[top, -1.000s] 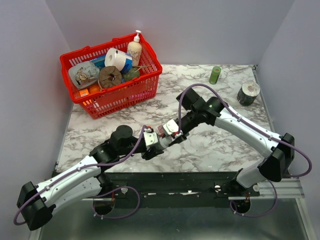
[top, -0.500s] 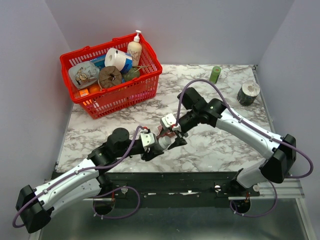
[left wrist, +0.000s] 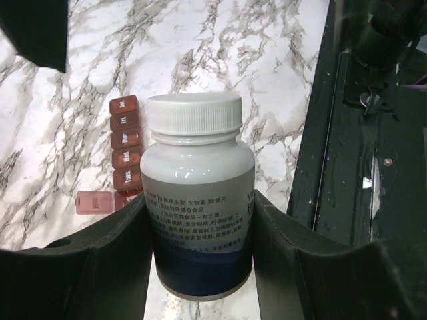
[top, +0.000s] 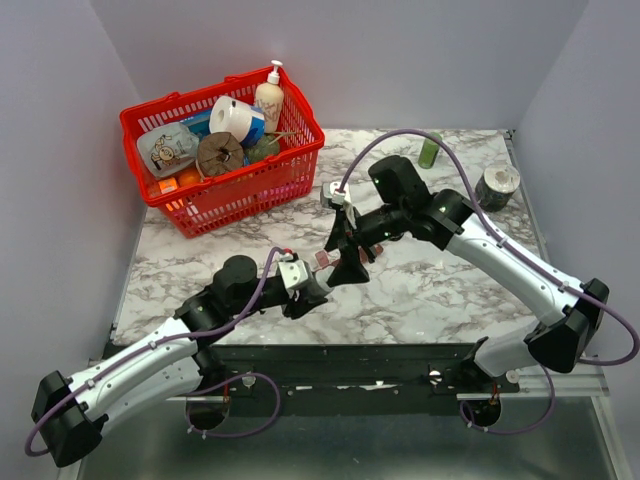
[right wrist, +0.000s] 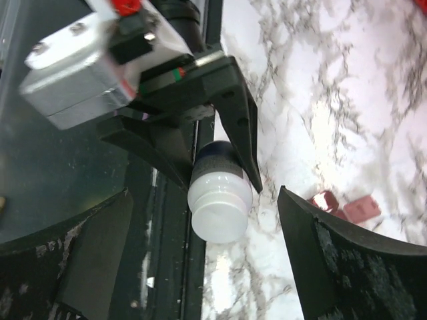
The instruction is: Sort the pills into containers
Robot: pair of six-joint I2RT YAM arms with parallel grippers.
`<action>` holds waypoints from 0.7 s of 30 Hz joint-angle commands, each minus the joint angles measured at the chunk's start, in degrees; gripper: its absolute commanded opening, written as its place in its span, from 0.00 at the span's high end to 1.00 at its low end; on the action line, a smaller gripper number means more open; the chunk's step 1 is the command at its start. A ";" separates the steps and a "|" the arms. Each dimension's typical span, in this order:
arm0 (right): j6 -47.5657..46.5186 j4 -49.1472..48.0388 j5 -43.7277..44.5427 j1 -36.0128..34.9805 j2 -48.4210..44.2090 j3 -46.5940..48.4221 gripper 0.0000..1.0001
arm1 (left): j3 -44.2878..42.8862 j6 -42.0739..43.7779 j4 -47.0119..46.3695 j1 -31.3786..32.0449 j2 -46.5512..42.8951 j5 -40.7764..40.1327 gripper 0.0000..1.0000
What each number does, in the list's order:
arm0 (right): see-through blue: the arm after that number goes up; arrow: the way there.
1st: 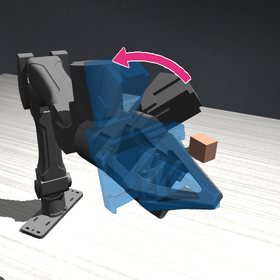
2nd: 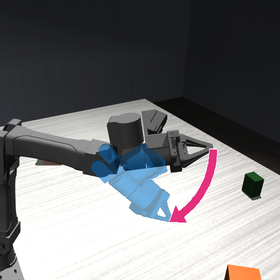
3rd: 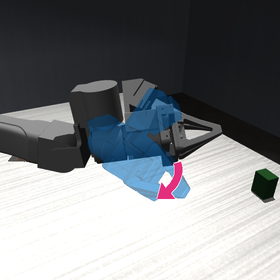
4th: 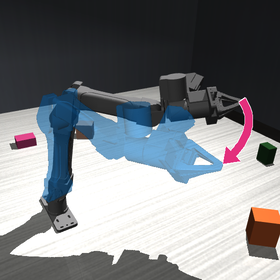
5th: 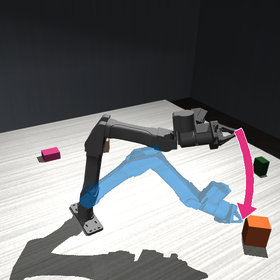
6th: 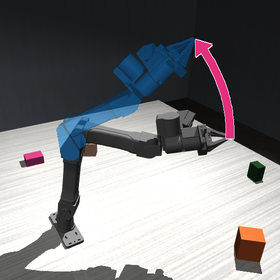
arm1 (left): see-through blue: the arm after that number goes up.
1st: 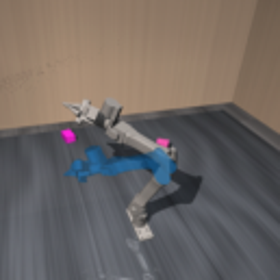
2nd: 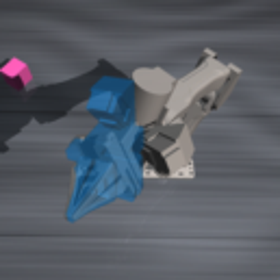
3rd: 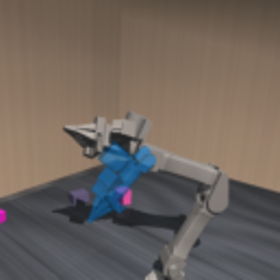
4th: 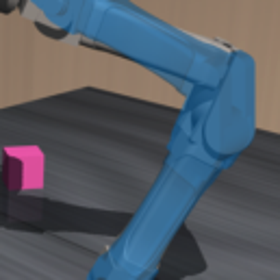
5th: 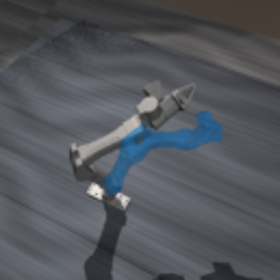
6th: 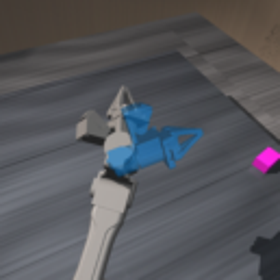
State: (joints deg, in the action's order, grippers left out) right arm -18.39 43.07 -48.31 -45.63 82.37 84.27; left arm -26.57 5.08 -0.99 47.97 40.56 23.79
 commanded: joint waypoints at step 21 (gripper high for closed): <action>9.70 2.81 2.80 -0.34 3.50 -2.01 0.67 | -3.32 -1.66 -1.64 -0.06 1.54 -4.72 1.00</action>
State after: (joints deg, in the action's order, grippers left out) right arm -8.25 43.46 -41.98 -45.63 85.43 81.56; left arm -28.29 3.55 -0.84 47.97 42.39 20.40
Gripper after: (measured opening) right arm 0.481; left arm 0.597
